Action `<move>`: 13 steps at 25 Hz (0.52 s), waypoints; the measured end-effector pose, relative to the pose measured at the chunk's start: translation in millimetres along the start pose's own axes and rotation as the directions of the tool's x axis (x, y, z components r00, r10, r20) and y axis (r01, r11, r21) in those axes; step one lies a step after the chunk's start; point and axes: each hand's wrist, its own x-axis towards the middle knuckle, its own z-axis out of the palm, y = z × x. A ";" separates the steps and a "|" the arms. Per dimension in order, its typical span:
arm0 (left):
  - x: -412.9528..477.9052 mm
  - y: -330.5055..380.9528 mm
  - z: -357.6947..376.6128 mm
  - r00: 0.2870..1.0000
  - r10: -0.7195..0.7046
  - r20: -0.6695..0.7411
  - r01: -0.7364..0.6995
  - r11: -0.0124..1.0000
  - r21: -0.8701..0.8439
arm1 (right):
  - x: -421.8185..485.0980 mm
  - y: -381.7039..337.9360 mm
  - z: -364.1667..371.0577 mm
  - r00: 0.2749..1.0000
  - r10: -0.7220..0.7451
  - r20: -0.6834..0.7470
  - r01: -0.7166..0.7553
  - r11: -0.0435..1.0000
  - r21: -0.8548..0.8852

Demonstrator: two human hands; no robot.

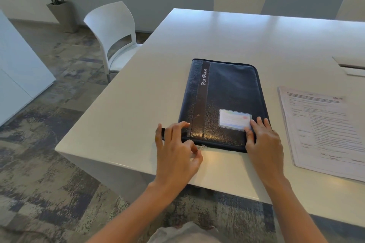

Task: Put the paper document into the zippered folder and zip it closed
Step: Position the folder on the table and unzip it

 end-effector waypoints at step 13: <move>3.1 -77.7 -34.4 0.995 -0.080 0.053 0.069 0.980 0.185 | 0.5 3.7 2.7 1.000 -0.017 -0.003 0.016 1.000 -0.007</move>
